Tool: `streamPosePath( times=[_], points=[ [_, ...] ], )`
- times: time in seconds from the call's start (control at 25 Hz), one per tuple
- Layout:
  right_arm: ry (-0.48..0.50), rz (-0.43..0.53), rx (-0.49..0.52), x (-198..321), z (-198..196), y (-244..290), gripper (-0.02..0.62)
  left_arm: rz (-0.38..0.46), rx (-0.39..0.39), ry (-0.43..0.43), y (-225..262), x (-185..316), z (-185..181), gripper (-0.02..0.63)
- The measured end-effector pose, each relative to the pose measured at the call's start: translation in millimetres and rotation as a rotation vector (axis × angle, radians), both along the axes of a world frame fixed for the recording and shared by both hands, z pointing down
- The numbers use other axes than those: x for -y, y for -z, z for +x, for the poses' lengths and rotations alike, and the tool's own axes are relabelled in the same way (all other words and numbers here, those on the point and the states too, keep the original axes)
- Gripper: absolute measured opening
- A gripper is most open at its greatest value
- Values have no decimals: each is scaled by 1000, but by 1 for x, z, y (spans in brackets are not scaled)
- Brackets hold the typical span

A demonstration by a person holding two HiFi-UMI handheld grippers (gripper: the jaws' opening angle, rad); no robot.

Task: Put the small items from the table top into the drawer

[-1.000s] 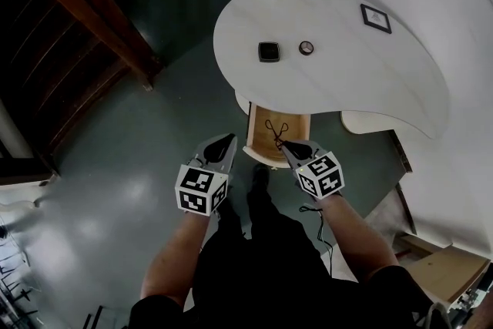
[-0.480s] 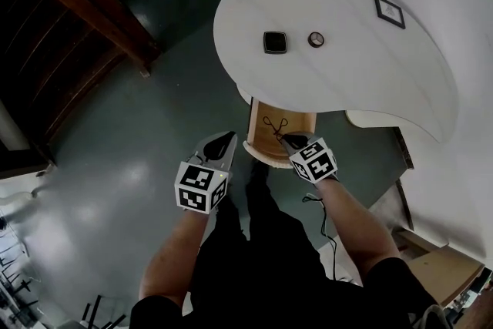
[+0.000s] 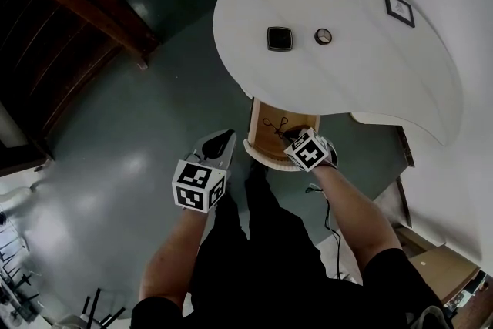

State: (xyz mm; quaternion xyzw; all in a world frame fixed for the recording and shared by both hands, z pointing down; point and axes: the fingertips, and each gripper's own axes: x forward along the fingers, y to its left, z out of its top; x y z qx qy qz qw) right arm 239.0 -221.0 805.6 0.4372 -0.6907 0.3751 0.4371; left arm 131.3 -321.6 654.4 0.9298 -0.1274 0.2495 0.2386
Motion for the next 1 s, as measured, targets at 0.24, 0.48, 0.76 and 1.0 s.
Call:
streamPosePath(
  times=[0.24,0.48,0.76,1.0],
  points=[
    [41,-87,10,-2,-3,-27,25,-19,11,5,-10,2,0,12],
    [121,-160,46,-4,-14,-34,25,-31,18,0,-19,1,1,12],
    [191,-158,-18,2,-3,-38,26,-38,22,-6,-21,-1,-1,12],
    [233,-199,-26,2,-2,-52,26,-39,30,-5,-23,0,-5,12]
  ],
)
